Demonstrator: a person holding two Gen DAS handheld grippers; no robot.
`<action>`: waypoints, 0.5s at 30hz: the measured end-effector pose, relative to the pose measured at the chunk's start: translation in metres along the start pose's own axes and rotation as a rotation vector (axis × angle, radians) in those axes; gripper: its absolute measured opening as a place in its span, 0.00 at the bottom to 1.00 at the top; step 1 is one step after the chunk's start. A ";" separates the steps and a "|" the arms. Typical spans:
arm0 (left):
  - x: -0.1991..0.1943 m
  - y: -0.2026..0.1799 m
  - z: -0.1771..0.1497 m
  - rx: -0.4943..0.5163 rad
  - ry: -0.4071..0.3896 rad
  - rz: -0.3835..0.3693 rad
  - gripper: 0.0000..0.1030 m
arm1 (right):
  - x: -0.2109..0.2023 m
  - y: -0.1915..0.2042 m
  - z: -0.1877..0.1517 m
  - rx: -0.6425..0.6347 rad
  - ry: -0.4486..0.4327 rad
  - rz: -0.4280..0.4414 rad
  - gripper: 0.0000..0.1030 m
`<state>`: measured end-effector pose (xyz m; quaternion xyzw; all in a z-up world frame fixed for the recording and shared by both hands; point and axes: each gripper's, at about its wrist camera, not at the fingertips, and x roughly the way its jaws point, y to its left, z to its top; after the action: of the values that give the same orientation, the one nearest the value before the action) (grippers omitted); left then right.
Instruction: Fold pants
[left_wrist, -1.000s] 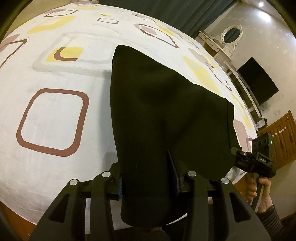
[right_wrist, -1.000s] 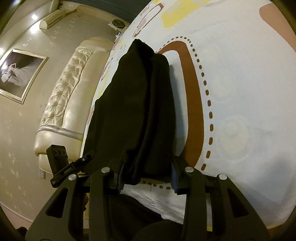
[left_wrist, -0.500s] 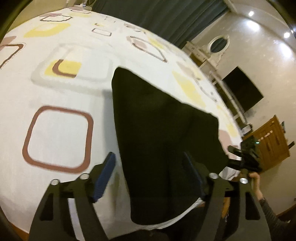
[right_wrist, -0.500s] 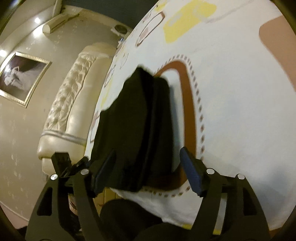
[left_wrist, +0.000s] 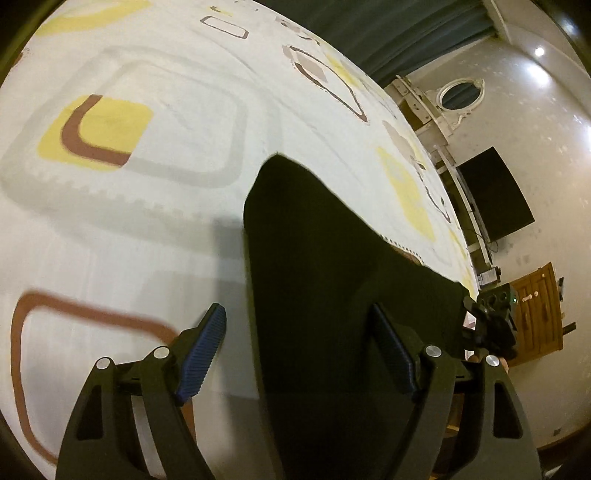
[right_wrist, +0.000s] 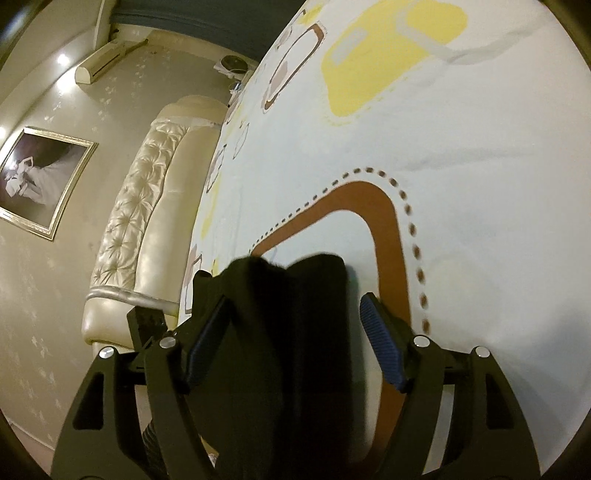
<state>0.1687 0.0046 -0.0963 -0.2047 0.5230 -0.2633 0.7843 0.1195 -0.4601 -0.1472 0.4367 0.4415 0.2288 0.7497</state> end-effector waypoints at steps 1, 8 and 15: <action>0.002 -0.001 0.003 0.011 -0.001 0.003 0.76 | 0.003 0.000 0.002 -0.002 0.005 0.007 0.70; 0.013 -0.012 0.005 0.118 0.017 0.054 0.49 | 0.023 0.001 0.004 -0.053 0.065 -0.015 0.41; 0.009 -0.024 0.001 0.192 -0.020 0.133 0.38 | 0.021 0.006 -0.002 -0.079 0.034 -0.013 0.33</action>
<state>0.1675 -0.0196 -0.0881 -0.0961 0.4997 -0.2577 0.8214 0.1288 -0.4415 -0.1521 0.3998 0.4479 0.2484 0.7602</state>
